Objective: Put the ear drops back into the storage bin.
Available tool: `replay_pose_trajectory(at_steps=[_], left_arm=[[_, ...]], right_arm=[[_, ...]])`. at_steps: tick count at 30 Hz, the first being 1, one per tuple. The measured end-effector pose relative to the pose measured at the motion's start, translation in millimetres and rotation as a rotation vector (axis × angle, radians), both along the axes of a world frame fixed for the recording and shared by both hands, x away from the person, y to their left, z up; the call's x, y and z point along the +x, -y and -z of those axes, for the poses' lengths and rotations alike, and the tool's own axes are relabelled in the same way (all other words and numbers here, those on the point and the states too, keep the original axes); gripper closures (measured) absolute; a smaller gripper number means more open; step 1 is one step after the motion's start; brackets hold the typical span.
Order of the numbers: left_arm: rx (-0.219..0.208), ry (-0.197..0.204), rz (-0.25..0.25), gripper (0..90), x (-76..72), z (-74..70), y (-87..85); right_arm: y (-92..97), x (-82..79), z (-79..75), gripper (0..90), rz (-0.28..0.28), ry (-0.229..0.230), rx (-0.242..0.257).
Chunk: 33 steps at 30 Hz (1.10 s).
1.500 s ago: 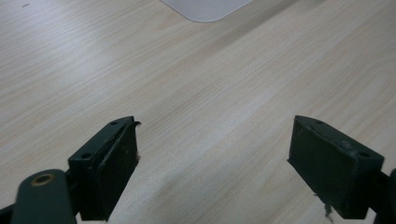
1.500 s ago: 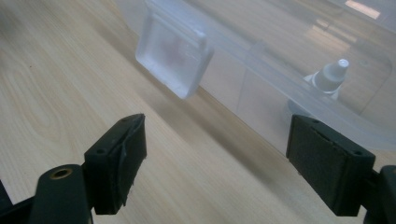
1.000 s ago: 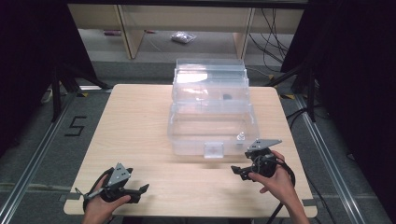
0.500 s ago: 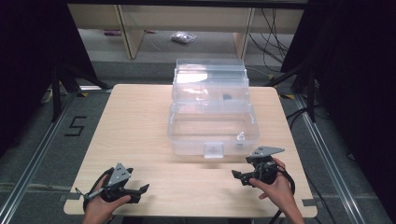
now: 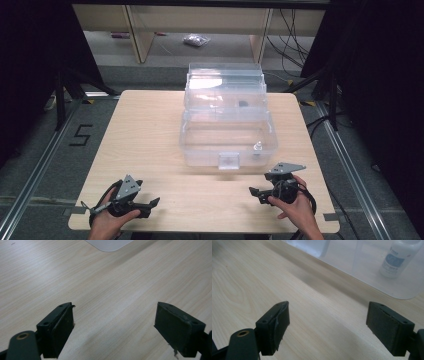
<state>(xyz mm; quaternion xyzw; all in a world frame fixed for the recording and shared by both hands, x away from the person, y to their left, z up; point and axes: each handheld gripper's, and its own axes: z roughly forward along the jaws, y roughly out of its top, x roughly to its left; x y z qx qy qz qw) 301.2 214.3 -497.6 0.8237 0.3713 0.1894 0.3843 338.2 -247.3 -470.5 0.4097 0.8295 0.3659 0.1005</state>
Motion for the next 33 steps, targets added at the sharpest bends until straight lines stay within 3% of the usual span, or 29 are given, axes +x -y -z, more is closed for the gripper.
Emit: replay_pose_trajectory(at_steps=[2,6,7,8,9,11,12,14,17,19,23,26,28,30,33], left_arm=[[-0.011,0.008,0.002,15.1,0.1,0.9,0.5],[-0.011,0.01,0.001,15.1,-0.1,1.3,0.6],[-0.01,0.008,0.002,15.1,-0.1,1.0,0.4],[-0.01,0.008,0.002,15.1,-0.1,1.0,0.4],[-0.009,0.008,0.003,15.1,0.0,1.1,0.4],[-0.009,0.008,0.003,15.1,0.0,1.2,0.6],[-0.016,0.009,-0.001,15.1,-0.1,1.5,1.3],[0.004,0.011,0.002,15.1,0.5,1.3,0.3],[0.014,0.005,0.002,15.1,0.0,0.3,0.0],[0.012,0.001,0.006,15.1,0.2,0.3,-0.1],[0.005,-0.001,0.007,15.1,0.0,0.5,0.4],[0.002,-0.005,0.008,15.1,-0.5,0.2,0.8],[0.002,-0.002,0.006,15.1,-0.4,0.3,0.9],[0.01,-0.004,0.007,15.1,0.0,0.3,0.4],[0.011,-0.002,0.007,15.1,0.4,0.7,0.3]], right_arm=[[0.7,-1.0,2.9,19.8,-0.002,0.022,0.011],[2.5,-5.8,4.8,19.7,-0.003,-0.006,0.003],[3.1,-5.6,8.0,19.7,-0.001,0.03,0.002],[2.6,-8.9,5.3,19.7,0.008,-0.021,0.004],[2.9,-8.6,7.5,19.7,0.01,0.009,0.009],[4.2,-9.9,7.4,19.6,-0.007,-0.001,0.001],[2.9,-12.6,6.9,19.5,0.011,-0.019,0.006],[4.0,-12.5,9.2,19.4,0.003,-0.002,0.004],[4.5,-15.0,10.2,19.4,0.003,-0.021,-0.001],[3.6,-17.7,11.3,19.3,0.02,-0.028,0.011],[5.6,-19.7,13.1,19.1,-0.005,-0.008,-0.011],[5.4,-22.9,13.7,18.8,-0.003,-0.028,-0.017],[5.1,-23.9,17.4,18.5,0.001,-0.017,0.008],[6.0,-26.5,16.0,18.5,0.01,-0.043,-0.017],[8.2,-27.3,17.3,18.4,0.012,-0.039,-0.023]])
